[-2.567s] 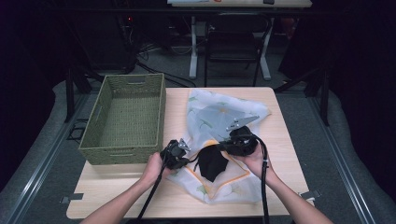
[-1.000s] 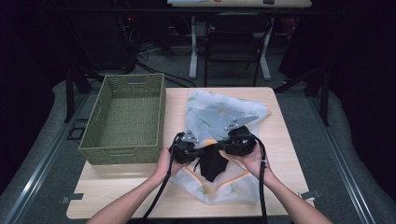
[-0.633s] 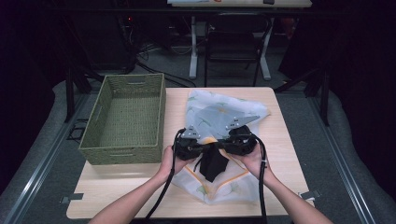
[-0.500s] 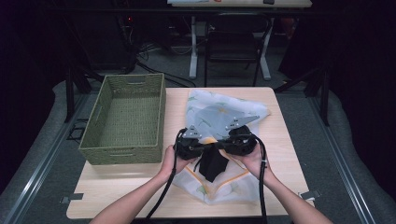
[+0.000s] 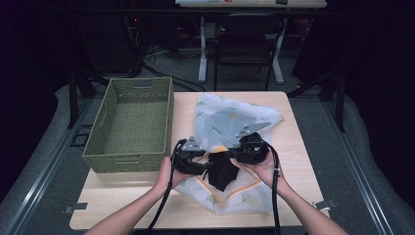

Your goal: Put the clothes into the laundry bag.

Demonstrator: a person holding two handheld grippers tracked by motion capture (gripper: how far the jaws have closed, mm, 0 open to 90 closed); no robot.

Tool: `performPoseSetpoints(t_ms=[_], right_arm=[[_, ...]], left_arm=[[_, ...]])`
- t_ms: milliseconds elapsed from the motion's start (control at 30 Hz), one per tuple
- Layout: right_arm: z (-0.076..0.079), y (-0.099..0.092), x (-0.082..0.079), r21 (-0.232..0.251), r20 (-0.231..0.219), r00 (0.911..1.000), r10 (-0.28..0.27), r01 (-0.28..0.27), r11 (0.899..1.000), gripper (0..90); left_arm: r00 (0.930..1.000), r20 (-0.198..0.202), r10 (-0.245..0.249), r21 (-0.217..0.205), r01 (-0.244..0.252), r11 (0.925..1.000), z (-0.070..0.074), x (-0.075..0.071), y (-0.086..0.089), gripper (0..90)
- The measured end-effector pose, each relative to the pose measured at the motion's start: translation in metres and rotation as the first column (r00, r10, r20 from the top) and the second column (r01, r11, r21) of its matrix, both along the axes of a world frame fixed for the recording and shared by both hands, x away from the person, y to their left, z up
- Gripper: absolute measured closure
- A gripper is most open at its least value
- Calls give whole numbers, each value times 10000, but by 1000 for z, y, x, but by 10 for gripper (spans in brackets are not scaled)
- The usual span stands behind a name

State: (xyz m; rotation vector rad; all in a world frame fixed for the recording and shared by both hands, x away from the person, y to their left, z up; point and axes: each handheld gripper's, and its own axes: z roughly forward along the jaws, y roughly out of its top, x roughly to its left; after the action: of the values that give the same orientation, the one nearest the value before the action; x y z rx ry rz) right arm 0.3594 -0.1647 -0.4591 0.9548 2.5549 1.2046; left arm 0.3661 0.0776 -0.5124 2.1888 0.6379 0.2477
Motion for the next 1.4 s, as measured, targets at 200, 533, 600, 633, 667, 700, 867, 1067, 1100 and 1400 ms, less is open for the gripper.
performPoseSetpoints(t_ms=[200,533,600,633,667,700,867,1067,1100,1400], right_arm=[[1,0,0,-12,-21,10000,-34,34,10000,876],[3,-2,-3,48,-49,10000,-15,15,10000,875],[3,-3,-4,24,-95,10000,28,-28,10000,875],[3,-3,-4,-7,-100,9999,60,-60,10000,874],[3,-3,-5,-37,-151,9999,76,-77,10000,873],[3,-3,-6,-96,-198,9997,111,-113,9999,873],[2,-4,-9,-286,-371,9991,195,-206,9994,872],[1,-4,-19,-585,-638,9975,315,-353,9977,872],[1,-4,-21,-584,-667,9973,323,-362,9976,874],[-7,-2,-32,-1032,-812,9950,573,-656,9925,880]], left_arm=[[9964,594,597,617,-634,9961,3,-2,-10,341],[9875,1206,1014,1145,-1153,9867,-5,7,-14,631],[9909,1165,668,1320,-821,9878,-4,7,-12,770],[9914,1189,546,1375,-709,9880,-3,6,-11,840],[9918,1218,391,1503,-574,9870,-1,6,-9,876],[9934,1130,189,1528,-362,9876,0,6,-7,879],[9917,1230,-368,1645,162,9862,14,1,5,882],[9884,1020,-1126,1890,918,9777,23,-10,14,881],[9882,942,-1207,1969,1003,9753,22,-13,15,881],[9943,437,-974,1517,897,9843,13,-37,20,592]])
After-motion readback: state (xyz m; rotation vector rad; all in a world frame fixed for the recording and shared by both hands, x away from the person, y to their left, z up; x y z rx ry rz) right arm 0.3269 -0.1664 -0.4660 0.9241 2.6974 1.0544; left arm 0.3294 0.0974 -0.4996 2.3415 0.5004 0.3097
